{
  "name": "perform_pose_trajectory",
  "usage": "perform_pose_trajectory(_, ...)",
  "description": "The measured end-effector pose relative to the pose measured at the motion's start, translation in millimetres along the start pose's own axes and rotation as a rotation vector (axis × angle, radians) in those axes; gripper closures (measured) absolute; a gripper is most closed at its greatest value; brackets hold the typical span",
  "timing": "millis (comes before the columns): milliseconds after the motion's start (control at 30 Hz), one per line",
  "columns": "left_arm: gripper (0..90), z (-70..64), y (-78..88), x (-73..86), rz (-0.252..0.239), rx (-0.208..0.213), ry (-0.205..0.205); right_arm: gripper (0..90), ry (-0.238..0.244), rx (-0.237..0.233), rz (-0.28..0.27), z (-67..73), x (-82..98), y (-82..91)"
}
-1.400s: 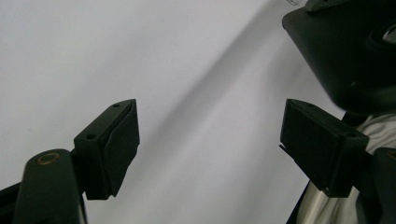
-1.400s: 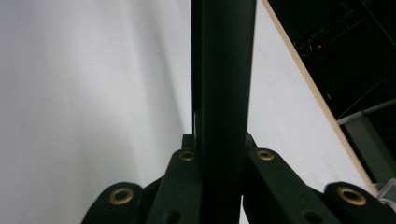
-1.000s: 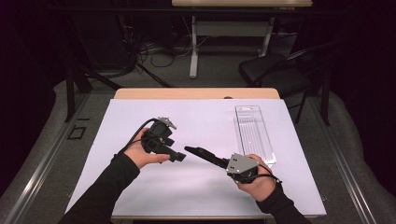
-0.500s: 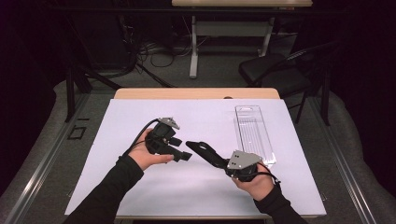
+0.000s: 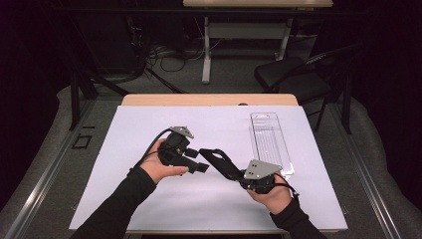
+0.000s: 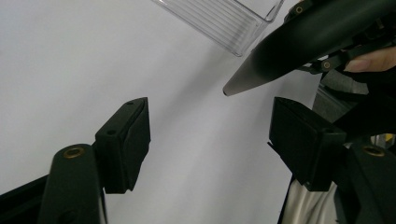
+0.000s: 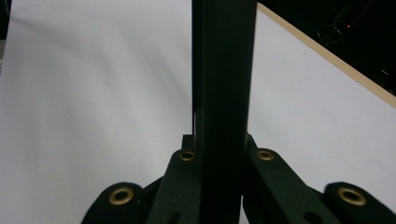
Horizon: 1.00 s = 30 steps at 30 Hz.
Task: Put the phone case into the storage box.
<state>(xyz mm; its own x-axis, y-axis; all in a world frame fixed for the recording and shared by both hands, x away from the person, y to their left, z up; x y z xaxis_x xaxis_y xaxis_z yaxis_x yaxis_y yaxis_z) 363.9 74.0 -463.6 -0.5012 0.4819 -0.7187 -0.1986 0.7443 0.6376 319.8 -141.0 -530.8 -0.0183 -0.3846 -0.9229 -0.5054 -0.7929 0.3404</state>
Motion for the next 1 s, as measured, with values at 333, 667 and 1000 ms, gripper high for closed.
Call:
perform_pose_trajectory(333,37.2,-4.1,-2.0,-0.4,-0.010,0.008,-0.038,87.8,-0.031,-0.013,-0.019,-0.3,-1.1,0.7)
perform_pose_trajectory(667,43.9,-8.5,-2.4,-5.9,-0.050,0.046,-0.046,87.8,-0.050,-0.024,-0.033,0.2,-1.5,-0.3)
perform_pose_trajectory(1000,48.6,-10.9,-6.1,-8.2,-0.060,0.059,-0.081,87.8,-0.065,-0.037,-0.049,0.4,-2.2,-0.8)
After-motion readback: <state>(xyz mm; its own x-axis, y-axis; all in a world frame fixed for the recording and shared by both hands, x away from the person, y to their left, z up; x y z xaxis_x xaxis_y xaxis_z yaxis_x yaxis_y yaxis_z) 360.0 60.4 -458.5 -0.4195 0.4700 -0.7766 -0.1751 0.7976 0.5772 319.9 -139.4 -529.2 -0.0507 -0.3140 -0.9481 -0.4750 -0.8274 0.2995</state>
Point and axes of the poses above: each handheld gripper's, and its own axes: y roughly backward along the jaws, x roughly out of its underside, z roughly to its left, the point moved 4 cm from there along -y, roughly forward along the jaws, and after that the axes turned 8 degrees about -z, right-handed, at the moved point
